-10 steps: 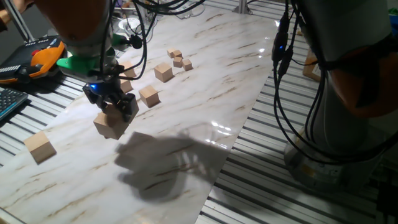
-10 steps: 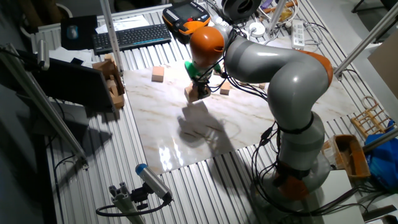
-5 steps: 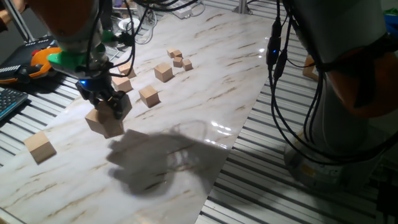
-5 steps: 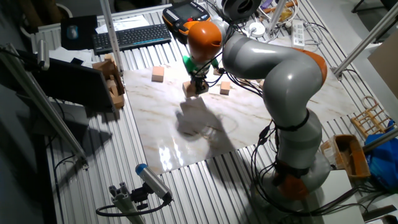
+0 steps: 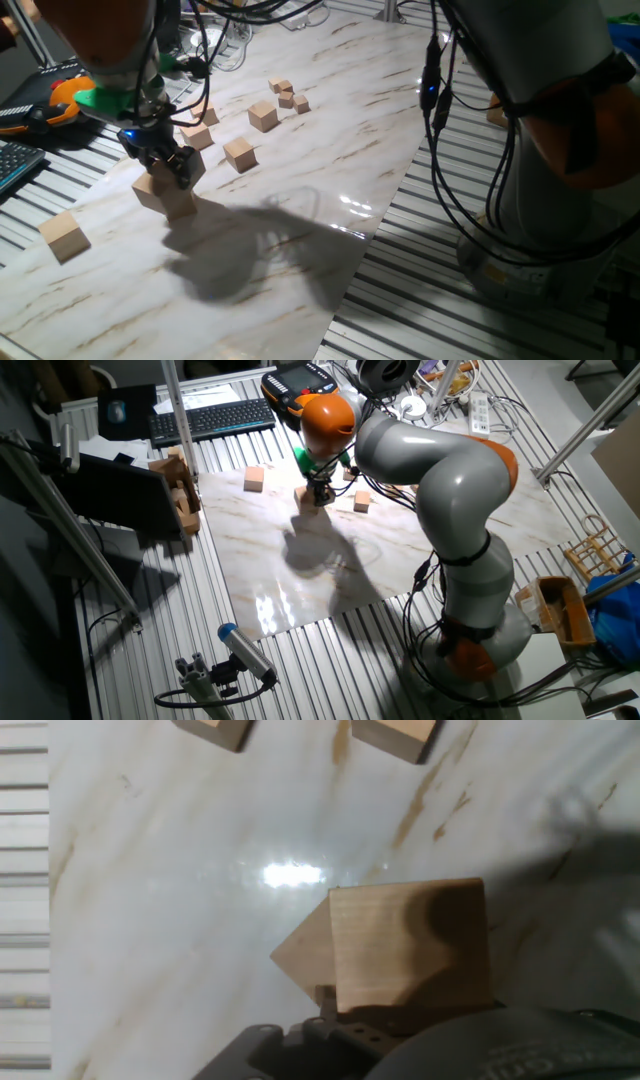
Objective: Stack the blocks into a cross shape
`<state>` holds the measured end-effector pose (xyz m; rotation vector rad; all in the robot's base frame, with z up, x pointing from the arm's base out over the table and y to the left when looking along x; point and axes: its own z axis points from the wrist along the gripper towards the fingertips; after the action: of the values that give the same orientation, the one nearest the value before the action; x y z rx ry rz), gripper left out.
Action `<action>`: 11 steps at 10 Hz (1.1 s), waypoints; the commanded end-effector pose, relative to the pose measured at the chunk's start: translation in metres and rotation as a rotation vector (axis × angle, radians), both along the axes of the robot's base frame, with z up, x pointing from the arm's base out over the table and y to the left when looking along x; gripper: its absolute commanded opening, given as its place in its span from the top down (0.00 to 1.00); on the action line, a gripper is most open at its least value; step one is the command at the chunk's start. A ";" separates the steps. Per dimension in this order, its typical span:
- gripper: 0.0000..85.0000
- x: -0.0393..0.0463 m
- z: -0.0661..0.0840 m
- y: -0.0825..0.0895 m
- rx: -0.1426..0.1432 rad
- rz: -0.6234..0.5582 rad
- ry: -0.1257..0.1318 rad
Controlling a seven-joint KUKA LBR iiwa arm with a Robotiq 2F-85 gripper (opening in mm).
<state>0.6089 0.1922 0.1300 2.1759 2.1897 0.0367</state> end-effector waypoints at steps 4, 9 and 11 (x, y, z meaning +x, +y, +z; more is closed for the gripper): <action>1.00 0.0088 -0.010 -0.004 0.002 0.022 -0.034; 1.00 0.0210 -0.016 -0.008 0.027 -0.008 -0.026; 1.00 0.0225 -0.016 -0.013 0.021 0.004 -0.036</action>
<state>0.6317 0.1786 0.1145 2.1628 2.1843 0.0978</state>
